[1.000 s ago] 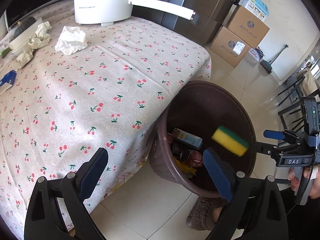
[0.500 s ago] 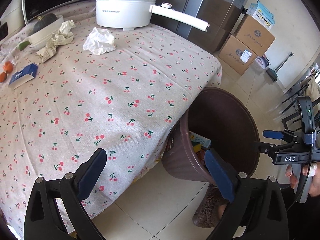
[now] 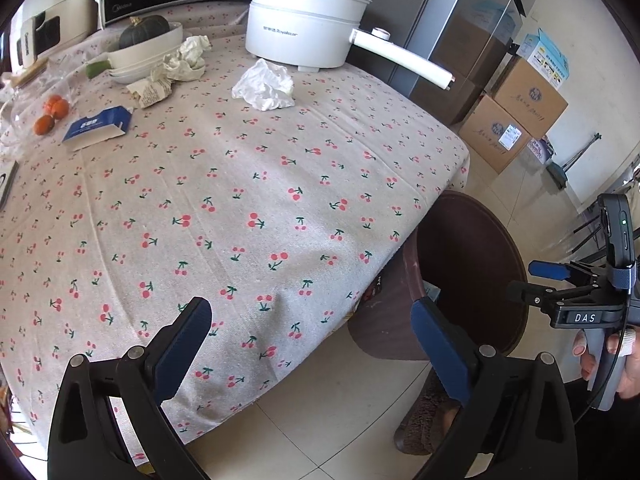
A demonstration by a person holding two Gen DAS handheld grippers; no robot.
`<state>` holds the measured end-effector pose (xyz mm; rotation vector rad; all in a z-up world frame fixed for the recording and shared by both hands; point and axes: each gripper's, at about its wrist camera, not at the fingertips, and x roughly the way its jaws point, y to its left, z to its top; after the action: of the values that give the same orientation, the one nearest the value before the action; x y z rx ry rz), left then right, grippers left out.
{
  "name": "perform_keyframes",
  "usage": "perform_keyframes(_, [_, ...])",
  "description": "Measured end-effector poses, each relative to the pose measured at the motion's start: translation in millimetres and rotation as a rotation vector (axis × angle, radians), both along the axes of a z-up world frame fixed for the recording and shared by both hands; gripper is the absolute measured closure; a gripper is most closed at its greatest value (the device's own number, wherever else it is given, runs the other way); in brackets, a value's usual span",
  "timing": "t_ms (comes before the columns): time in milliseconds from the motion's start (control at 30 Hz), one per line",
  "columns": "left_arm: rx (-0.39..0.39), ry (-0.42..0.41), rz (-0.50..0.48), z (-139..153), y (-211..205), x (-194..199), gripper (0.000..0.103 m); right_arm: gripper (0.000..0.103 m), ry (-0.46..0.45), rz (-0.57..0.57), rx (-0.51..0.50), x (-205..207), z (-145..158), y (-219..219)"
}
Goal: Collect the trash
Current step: 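Move both open tools from the bin back over the table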
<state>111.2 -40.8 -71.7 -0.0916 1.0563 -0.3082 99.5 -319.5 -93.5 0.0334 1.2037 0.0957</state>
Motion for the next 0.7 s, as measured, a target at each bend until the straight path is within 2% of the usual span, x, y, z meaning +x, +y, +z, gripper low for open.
perform_keyframes(433, [-0.029, -0.011, 0.117, 7, 61, -13, 0.0, 0.009, -0.071, 0.068, -0.011, 15, 22, 62])
perform_keyframes(567, [-0.041, -0.012, 0.15, 9, 79, -15, 0.0, 0.001, -0.114, 0.117, -0.039, 20, 31, 88])
perform_keyframes(700, [-0.028, -0.021, 0.196, 11, 99, -17, 0.0, 0.0, -0.161, 0.141, -0.064, 26, 39, 112])
